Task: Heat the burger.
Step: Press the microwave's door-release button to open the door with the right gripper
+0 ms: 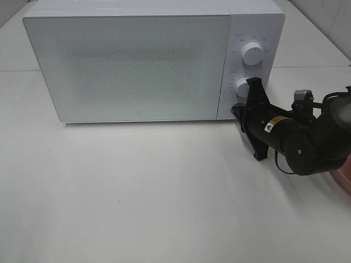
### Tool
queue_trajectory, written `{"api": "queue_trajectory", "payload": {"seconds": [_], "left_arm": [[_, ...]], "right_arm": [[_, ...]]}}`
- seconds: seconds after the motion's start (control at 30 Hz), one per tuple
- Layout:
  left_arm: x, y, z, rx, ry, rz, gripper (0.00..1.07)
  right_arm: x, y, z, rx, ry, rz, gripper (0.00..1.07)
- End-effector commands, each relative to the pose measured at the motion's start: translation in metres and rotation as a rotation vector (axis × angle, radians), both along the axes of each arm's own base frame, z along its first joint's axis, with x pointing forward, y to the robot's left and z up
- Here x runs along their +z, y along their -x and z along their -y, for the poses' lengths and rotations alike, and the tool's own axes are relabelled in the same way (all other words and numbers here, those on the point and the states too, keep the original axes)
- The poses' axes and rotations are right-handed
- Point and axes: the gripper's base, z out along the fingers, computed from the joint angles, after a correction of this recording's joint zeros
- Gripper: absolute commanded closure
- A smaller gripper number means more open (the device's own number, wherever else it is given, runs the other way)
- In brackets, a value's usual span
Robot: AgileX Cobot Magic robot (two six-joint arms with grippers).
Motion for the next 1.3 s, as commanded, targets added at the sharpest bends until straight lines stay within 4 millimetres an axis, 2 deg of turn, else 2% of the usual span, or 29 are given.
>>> {"api": "queue_trajectory", "payload": {"seconds": [0.03, 0.4, 0.63, 1.07, 1.17, 1.3], "left_arm": [[0.001, 0.002, 0.001, -0.009, 0.010, 0.032, 0.02], [0.001, 0.002, 0.001, -0.009, 0.010, 0.032, 0.02], [0.001, 0.002, 0.001, -0.009, 0.010, 0.032, 0.02], [0.001, 0.002, 0.001, -0.009, 0.010, 0.032, 0.02], [0.001, 0.002, 0.001, -0.009, 0.010, 0.032, 0.02], [0.001, 0.002, 0.001, -0.009, 0.010, 0.032, 0.02]], "right_arm": [[0.009, -0.008, -0.001, -0.018, -0.013, 0.083, 1.07], [0.012, -0.010, 0.001, -0.048, -0.029, 0.110, 1.07], [0.019, -0.020, -0.003, -0.048, -0.045, 0.145, 1.07], [0.019, -0.021, -0.001, -0.075, -0.051, 0.140, 1.07], [0.020, -0.024, 0.000, -0.088, -0.056, 0.139, 1.07], [0.027, -0.038, -0.002, -0.098, -0.067, 0.149, 1.07]]}}
